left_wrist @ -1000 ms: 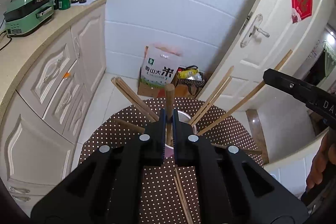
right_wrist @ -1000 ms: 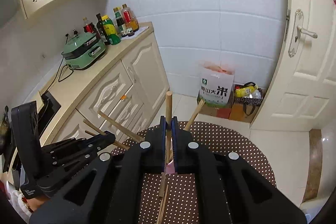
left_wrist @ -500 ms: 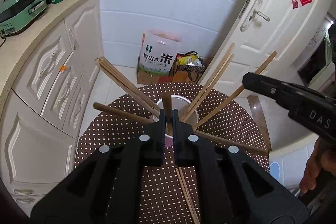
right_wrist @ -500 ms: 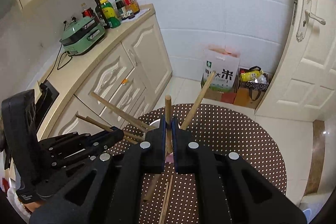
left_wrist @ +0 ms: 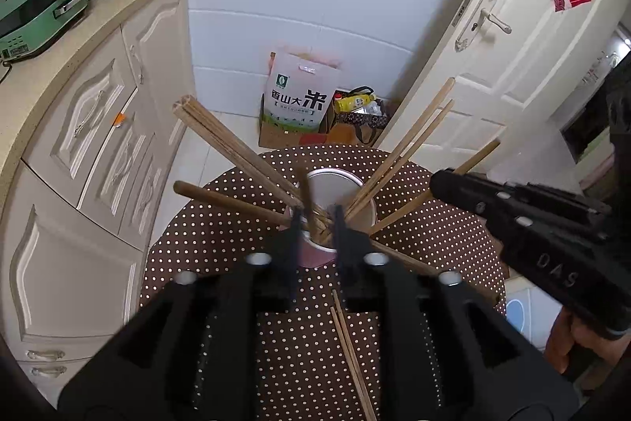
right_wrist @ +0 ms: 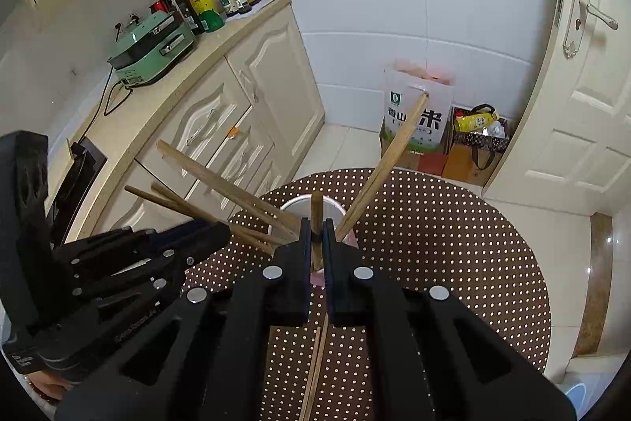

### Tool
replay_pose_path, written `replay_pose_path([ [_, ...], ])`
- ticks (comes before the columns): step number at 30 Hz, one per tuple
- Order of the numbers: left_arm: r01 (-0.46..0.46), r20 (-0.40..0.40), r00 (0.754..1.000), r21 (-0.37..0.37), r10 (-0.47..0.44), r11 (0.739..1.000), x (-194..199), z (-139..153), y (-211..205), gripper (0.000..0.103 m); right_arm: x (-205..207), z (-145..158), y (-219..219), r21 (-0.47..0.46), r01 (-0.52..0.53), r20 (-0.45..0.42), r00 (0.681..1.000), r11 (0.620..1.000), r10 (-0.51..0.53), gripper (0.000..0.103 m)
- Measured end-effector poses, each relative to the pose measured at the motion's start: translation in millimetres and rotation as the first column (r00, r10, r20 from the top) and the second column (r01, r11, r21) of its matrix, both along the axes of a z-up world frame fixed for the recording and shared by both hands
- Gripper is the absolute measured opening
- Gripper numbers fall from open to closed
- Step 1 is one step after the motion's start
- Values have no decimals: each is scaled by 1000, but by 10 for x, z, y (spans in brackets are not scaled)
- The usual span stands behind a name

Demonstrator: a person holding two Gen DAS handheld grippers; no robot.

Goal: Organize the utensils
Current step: 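Lower the stick into the pink cup and open the right gripper, then move the open right gripper back over the remaining sticks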

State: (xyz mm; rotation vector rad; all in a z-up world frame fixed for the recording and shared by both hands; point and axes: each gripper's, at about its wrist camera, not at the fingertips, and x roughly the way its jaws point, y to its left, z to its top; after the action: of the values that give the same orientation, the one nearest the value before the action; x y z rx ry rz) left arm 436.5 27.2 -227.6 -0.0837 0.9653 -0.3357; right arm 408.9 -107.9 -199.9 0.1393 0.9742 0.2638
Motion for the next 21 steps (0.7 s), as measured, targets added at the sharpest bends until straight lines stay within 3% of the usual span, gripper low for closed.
replay_pose_path([
  [2,-5,21,1000,-2,5,1000,-32,42,7,46,-8,-25,10,1,-1,-9,1000,1000,1,5],
  [11,-14,55,998,-7,15,1000,-141,181,39,50,-90,-10,-2,21,10,-11,1000,1000,-9,6],
  [21,-33,99,994,-33,36,999,-390,375,167,50,-362,243,-112,60,49,61,997,997,-53,8],
])
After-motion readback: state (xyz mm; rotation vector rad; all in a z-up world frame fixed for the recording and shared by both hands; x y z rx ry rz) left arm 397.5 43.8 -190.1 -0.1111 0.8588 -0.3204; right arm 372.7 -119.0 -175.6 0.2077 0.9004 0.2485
